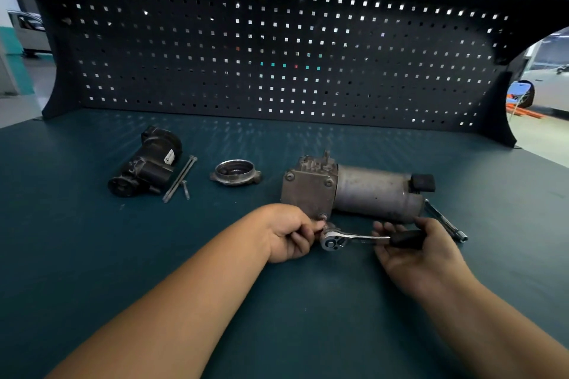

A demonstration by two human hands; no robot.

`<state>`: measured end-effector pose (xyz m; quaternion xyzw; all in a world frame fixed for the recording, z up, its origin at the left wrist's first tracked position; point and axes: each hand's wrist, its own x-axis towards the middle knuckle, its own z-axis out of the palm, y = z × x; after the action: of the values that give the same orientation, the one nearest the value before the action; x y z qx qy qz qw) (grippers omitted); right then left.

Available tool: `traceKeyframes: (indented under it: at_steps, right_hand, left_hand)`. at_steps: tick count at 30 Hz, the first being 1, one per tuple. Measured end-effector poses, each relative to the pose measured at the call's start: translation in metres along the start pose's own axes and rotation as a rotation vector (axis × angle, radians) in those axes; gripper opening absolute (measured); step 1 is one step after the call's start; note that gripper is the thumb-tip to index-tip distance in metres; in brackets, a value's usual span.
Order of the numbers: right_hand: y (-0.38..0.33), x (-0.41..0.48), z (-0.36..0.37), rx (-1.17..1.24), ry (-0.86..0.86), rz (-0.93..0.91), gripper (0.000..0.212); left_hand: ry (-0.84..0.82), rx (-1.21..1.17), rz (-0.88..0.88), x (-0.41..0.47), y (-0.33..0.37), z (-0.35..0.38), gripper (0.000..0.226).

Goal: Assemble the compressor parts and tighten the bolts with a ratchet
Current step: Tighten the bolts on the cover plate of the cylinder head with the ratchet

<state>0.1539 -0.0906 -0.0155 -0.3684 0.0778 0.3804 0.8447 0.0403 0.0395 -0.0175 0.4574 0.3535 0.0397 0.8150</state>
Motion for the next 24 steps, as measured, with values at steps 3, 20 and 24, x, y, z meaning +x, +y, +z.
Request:
traceKeyframes:
  at_steps: [3,20,24]
  right_hand:
    - [0.001,-0.007,0.007,0.011,-0.142,-0.096,0.023]
    - [0.055,-0.027,0.100,-1.110,-0.556,-0.794,0.039]
    - [0.025,-0.018,0.074,-0.480,-0.381,-0.550,0.033]
  left_hand:
    - [0.019,0.039,0.000,0.002,0.000,0.003,0.025]
    - [0.124,0.020,0.109,-0.003,-0.002,0.002,0.038]
    - [0.065,0.019,0.020,-0.003,-0.001,0.003,0.026]
